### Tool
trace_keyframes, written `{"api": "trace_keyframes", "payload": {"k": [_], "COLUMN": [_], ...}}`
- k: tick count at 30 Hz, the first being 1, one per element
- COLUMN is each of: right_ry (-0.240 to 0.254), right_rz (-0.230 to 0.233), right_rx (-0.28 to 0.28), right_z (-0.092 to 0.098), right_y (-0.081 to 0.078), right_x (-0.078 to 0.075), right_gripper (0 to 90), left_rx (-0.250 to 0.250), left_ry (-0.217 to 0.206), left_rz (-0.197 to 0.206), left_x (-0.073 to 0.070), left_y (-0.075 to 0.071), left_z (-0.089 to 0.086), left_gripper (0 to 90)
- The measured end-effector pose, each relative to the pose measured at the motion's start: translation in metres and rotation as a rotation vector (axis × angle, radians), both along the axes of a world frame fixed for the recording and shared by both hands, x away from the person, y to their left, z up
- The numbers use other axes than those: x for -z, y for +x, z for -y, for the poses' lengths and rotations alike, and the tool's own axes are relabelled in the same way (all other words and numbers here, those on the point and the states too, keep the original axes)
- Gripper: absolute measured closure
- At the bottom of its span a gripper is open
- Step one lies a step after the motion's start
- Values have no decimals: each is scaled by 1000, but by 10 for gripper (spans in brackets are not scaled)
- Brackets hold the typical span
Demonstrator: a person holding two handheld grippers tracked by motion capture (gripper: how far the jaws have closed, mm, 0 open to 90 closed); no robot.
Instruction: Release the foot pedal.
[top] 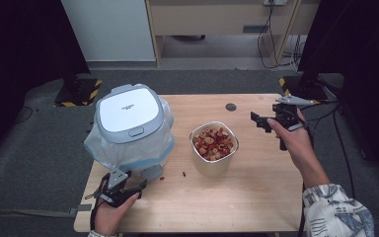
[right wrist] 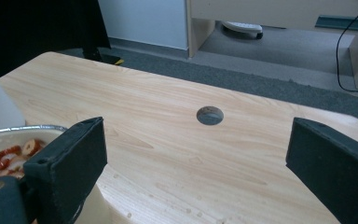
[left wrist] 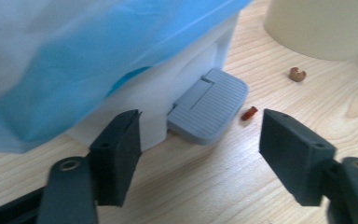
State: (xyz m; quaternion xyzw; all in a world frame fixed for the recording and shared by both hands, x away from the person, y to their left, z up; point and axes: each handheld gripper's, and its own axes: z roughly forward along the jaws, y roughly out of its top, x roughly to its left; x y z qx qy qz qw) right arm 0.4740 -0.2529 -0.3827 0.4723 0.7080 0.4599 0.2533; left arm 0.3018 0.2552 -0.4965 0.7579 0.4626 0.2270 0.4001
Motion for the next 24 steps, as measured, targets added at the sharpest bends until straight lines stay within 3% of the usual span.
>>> {"api": "trace_keyframes", "payload": {"k": [10, 24], "right_ry": [2, 8], "right_rz": [-19, -29], "right_rx": [33, 55], "right_z": [11, 17], "right_y": [-12, -28], "right_x": [25, 48], "right_gripper": [56, 53], "left_rx": [-42, -79], "left_ry": [-5, -5], "left_rz": [10, 27], "left_x": [0, 1], "left_y": [1, 1], "left_z": [-8, -17], "left_gripper": [155, 99]}}
